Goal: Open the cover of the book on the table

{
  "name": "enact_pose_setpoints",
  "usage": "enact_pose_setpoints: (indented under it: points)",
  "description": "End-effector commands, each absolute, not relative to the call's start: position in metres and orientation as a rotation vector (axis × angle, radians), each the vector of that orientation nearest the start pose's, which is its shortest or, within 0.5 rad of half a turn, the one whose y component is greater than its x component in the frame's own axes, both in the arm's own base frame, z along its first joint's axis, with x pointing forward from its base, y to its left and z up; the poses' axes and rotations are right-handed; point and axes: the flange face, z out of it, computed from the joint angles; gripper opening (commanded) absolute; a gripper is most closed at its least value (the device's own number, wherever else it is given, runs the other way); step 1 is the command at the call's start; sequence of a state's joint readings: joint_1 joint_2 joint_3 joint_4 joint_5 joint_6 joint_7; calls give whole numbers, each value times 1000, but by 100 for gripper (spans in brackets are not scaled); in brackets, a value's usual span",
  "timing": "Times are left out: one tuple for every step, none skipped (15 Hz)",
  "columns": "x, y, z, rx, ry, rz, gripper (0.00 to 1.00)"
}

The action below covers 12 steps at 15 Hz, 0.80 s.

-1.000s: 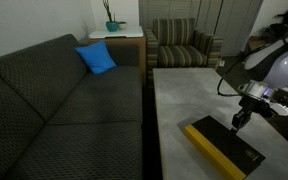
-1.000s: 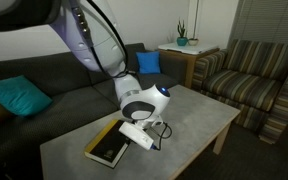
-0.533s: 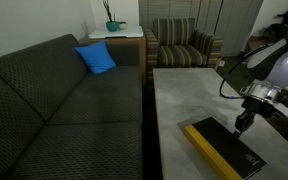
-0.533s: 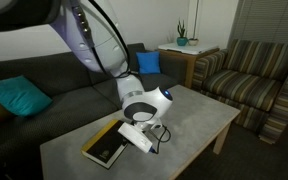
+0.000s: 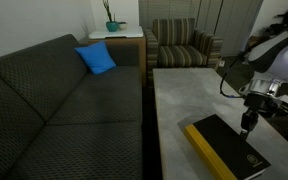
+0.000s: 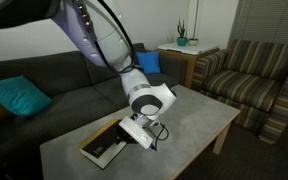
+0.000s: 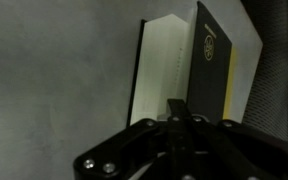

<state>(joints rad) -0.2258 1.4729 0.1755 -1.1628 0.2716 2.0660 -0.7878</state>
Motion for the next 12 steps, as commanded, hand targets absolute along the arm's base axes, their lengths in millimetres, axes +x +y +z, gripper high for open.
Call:
enact_pose_setpoints:
  points:
    - [603, -21, -132, -2354, -543, 501, 0]
    - [601, -18, -132, -2343, -533, 519, 0]
    - [599, -15, -132, -2325, -527, 532, 0]
    - [597, -13, -132, -2314, -521, 545, 0]
    - [595, -9, -132, -2298, -516, 552, 0]
    - [594, -7, -132, -2287, -513, 550, 0]
    - [595, -3, -133, -2273, -508, 541, 0]
    - [595, -1, -132, -2262, -490, 537, 0]
    - [595, 2, -132, -2250, -474, 535, 0]
    - [595, 6, -131, -2241, -458, 540, 0]
    - [595, 10, -129, -2235, -451, 542, 0]
    - [597, 15, -129, -2231, -457, 543, 0]
